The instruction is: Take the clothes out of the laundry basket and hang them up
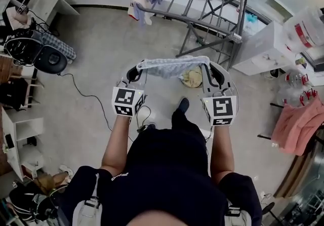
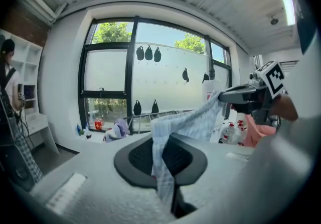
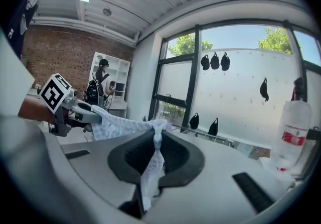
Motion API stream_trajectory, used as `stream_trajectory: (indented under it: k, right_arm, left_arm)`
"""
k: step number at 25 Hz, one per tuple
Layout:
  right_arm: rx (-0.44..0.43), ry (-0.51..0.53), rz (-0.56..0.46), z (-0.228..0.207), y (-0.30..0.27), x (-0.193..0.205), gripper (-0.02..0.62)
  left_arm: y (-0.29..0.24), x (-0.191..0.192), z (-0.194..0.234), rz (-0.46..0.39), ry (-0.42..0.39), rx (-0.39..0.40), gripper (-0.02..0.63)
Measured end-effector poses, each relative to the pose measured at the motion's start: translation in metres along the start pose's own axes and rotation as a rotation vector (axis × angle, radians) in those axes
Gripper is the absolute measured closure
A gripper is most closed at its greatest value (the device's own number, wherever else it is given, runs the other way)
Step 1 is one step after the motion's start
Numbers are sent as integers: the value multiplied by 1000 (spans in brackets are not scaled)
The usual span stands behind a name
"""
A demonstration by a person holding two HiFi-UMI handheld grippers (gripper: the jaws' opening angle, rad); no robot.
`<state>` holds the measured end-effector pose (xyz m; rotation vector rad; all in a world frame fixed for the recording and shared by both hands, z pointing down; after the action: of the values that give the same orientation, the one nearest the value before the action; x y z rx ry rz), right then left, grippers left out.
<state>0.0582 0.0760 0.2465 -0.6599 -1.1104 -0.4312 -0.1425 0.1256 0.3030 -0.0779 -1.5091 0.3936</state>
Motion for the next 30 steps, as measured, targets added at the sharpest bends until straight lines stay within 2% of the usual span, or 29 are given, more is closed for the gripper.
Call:
stream_trajectory:
  k: [2, 4, 7, 12, 19, 24, 30]
  right_arm:
    - [36, 81, -17, -21, -7, -20, 565]
    - [35, 142, -60, -37, -12, -43, 565]
    - [-19, 104, -146, -62, -20, -74, 565]
    - [-110, -18, -186, -83, -41, -94, 565]
    - [-170, -95, -197, -88, -66, -100, 565]
    - [-190, -100, -207, -85, -86, -111, 565]
    - [-170, -79, -193, -104, -120, -114, 565]
  left_arm:
    - [-7, -23, 4, -20, -21, -56, 577]
    - [-9, -51, 7, -50, -40, -116, 577]
    - [-8, -98, 7, -115, -90, -204, 577]
    - [-11, -146, 13, -176, -112, -263, 577]
    - [-24, -163, 29, -157, -138, -328, 577]
    - [-41, -170, 57, -133, -142, -364, 577]
    - [-87, -178, 78, -128, -122, -313, 577]
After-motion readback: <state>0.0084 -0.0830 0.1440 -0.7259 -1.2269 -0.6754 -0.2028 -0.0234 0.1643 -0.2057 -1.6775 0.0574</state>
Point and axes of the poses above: the fingertips, and each gripper's own axes: y backward along the fingers, z to its left, x out of its underside, the point moved 1 cm from there along y, backward along the fingers, and after that the axes turned 4 degrees about y, right-handed, at the moved point
